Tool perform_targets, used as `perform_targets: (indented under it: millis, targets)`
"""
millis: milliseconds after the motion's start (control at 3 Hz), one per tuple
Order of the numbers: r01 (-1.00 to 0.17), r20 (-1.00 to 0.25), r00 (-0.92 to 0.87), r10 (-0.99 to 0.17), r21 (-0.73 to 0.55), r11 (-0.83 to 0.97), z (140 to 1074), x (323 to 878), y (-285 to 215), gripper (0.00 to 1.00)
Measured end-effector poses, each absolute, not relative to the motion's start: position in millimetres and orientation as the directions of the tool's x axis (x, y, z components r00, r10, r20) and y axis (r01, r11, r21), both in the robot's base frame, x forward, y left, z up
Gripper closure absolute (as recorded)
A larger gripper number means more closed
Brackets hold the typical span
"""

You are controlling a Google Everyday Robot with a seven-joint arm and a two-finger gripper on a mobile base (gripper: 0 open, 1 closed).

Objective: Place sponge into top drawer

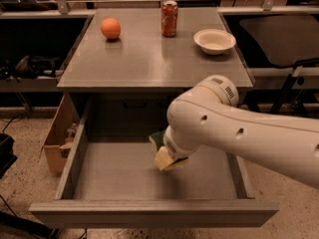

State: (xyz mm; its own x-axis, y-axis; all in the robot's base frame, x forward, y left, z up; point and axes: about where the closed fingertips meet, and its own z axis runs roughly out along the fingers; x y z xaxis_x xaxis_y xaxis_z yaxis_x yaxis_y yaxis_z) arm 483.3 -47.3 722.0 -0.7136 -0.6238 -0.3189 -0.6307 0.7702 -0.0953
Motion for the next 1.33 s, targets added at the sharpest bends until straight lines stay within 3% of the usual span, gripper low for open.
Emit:
perform_targets:
  millis: [333,1333]
  targets:
    - [-0.638,-0.303,-0.712,-0.634,-0.097,0.764,709.8,476.0,-50.6,0.84]
    - [-0.638,-0.303,-0.712,-0.634,-0.097,0.764,709.8,476.0,-50.6,0.16]
